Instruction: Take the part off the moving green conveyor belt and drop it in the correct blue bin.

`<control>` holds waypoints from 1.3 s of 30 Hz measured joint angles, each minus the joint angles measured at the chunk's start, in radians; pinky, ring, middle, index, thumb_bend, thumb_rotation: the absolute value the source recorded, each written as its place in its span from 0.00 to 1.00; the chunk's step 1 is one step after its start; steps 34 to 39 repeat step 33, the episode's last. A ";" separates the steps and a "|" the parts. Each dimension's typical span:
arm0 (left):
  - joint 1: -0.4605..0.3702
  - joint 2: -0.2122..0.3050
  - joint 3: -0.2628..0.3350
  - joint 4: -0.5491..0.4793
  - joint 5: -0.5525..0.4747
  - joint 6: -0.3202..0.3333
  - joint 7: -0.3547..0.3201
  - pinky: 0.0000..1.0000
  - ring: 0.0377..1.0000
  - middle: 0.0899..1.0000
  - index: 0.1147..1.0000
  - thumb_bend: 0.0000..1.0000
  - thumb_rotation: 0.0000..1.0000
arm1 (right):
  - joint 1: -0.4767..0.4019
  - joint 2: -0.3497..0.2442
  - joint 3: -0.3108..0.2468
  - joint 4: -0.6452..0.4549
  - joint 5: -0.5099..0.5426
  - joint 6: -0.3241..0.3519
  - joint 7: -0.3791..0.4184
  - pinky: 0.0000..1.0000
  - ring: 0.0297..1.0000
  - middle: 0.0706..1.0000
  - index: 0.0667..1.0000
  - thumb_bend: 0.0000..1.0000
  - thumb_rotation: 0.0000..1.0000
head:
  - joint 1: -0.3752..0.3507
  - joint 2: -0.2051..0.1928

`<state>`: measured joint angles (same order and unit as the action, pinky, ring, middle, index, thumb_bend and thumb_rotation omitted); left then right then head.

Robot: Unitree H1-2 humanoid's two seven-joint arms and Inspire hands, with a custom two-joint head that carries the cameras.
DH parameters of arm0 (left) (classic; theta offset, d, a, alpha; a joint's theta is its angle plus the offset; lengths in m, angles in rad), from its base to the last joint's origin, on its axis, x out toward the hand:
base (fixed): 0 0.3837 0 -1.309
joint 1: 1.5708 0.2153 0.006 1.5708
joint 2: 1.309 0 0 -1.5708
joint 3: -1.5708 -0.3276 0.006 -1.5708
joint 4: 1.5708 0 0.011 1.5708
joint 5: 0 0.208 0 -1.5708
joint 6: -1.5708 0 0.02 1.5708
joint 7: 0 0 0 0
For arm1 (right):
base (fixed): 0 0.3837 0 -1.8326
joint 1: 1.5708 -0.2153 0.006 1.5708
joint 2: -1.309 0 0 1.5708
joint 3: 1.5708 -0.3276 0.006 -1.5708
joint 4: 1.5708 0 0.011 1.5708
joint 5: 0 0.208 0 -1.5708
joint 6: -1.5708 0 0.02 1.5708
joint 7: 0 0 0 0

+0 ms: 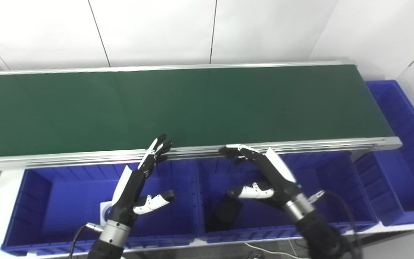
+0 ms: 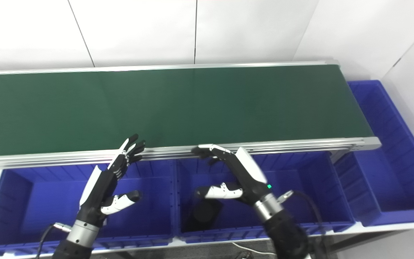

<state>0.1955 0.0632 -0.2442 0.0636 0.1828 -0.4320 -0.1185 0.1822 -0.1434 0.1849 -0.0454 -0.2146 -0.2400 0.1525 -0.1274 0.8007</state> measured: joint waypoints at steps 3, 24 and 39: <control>0.001 -0.008 0.014 0.036 -0.023 -0.001 0.012 0.91 0.92 0.92 0.96 0.77 0.74 | 0.001 0.064 0.002 0.119 0.045 -0.056 -0.023 0.85 0.90 0.94 0.94 1.00 0.95 | 0.020 -0.002; -0.028 -0.001 -0.022 0.249 0.005 -0.004 0.061 0.98 0.99 0.97 0.94 0.91 0.87 | -0.016 0.090 0.061 0.356 0.017 -0.170 -0.126 0.97 0.98 1.00 0.95 0.97 0.93 | 0.031 -0.020; -0.035 0.013 -0.062 0.214 0.053 0.024 0.038 0.96 0.98 0.98 0.94 0.91 0.89 | -0.018 0.073 0.098 0.367 -0.036 -0.176 -0.221 0.97 0.99 1.00 0.98 0.95 0.94 | -0.003 -0.034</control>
